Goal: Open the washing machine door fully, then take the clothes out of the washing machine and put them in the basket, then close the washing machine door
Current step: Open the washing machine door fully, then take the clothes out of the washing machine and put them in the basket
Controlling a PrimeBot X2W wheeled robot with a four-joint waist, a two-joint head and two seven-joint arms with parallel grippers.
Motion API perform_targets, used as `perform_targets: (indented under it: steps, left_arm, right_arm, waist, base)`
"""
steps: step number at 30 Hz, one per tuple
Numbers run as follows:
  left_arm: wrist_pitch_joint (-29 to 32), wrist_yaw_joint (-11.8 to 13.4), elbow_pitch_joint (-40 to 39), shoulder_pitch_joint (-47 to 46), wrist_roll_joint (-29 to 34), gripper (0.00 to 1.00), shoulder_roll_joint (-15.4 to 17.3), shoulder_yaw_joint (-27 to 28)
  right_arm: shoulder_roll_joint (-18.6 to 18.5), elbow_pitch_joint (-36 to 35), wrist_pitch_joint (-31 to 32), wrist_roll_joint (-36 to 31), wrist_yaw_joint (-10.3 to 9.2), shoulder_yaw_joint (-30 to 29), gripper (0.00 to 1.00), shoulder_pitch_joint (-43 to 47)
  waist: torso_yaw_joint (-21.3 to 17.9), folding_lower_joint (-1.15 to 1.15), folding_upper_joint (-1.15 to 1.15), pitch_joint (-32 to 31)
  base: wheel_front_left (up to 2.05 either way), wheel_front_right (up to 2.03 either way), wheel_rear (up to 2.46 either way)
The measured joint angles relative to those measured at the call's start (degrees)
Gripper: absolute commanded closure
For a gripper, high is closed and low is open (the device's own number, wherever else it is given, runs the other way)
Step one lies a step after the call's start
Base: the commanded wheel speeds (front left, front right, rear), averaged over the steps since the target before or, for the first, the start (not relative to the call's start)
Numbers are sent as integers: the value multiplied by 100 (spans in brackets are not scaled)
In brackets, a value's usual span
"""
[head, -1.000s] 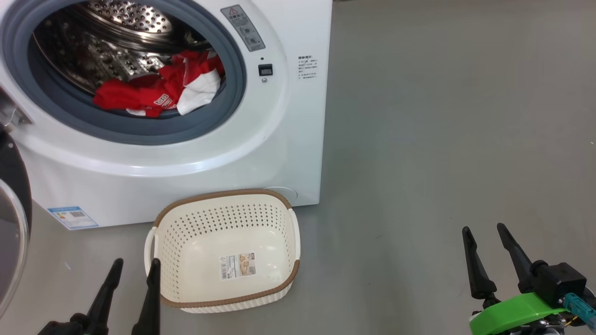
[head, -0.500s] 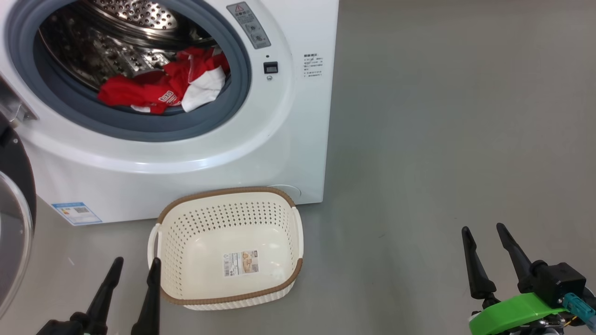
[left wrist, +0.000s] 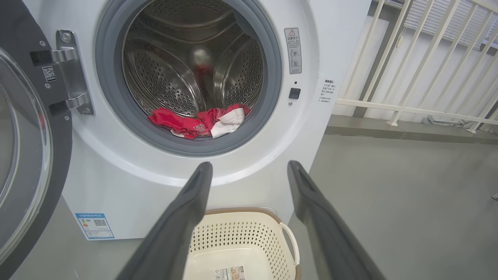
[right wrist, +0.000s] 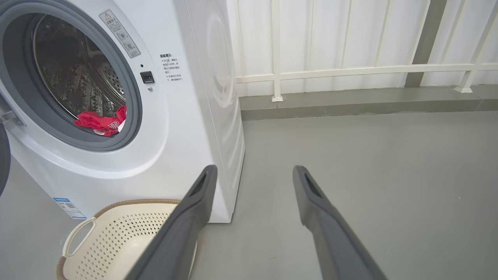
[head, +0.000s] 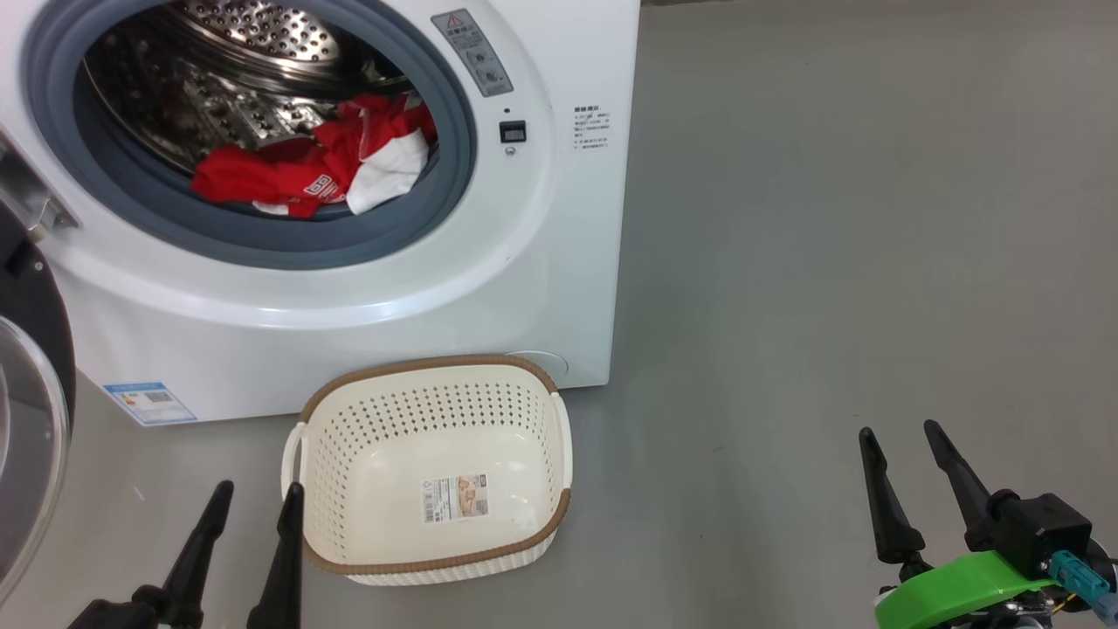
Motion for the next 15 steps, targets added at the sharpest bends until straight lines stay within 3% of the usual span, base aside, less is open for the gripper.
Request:
perform_targets:
  steps: [8, 15]
  left_arm:
    - [0, 0, 10, 0, -160, 0, 8, -34]
    - [0, 0, 11, -3, -227, 0, 70, -102]
  right_arm:
    - [0, 1, 0, -8, 0, 37, 0, 1]
    - [0, -2, 0, -8, 0, 48, 0, 1]
  waist:
    - [15, 0, 0, 7]
    - [27, 0, 0, 72]
  base:
    - [6, -6, 0]
    - [65, -66, 1]
